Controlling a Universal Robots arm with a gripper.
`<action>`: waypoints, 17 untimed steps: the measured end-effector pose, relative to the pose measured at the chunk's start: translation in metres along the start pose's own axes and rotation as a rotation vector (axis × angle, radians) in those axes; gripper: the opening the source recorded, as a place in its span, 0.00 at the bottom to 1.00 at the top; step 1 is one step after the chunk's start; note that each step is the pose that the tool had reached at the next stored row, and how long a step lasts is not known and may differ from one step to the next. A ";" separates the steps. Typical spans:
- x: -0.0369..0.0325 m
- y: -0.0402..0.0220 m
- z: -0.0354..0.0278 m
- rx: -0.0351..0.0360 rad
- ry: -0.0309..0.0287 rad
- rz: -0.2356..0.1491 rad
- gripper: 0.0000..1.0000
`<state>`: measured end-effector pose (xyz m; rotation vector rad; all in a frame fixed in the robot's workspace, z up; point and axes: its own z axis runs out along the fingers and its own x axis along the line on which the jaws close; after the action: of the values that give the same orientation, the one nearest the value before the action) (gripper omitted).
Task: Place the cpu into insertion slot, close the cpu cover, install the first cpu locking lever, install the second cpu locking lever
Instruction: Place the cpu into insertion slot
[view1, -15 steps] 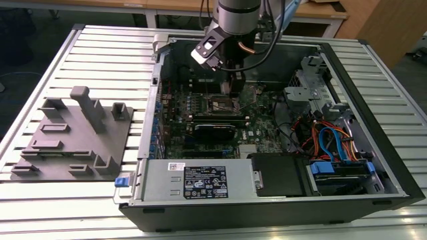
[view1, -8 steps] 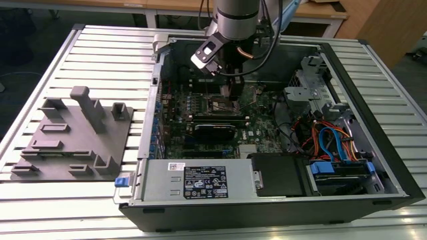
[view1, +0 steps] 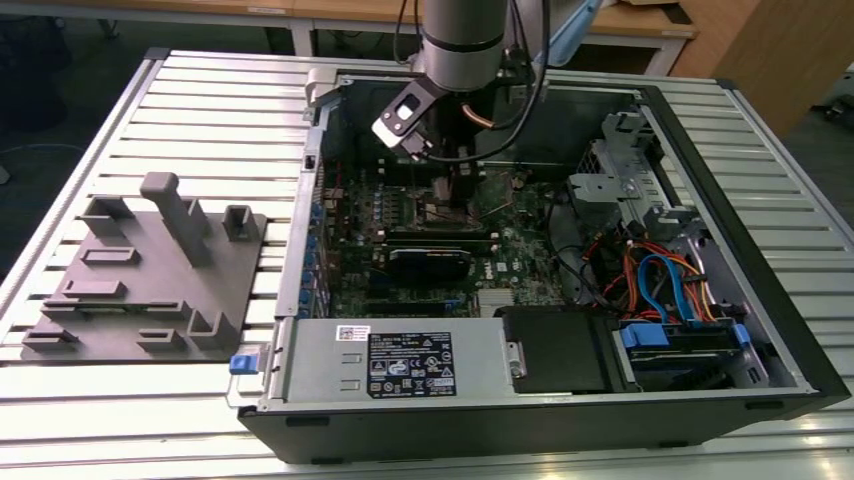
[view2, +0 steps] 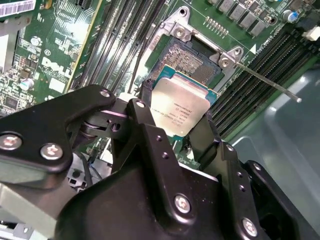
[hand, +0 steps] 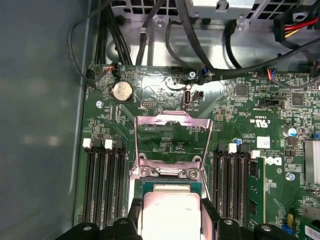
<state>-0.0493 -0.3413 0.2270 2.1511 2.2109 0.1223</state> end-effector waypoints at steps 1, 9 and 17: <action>0.0000 -0.0001 0.0010 0.0001 0.0000 0.000 0.54; 0.0007 -0.0015 0.0083 0.0007 -0.0002 0.002 0.54; 0.0008 -0.0029 0.0125 0.0025 -0.0006 0.005 0.54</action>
<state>-0.0510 -0.3403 0.2142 2.1578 2.2066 0.1192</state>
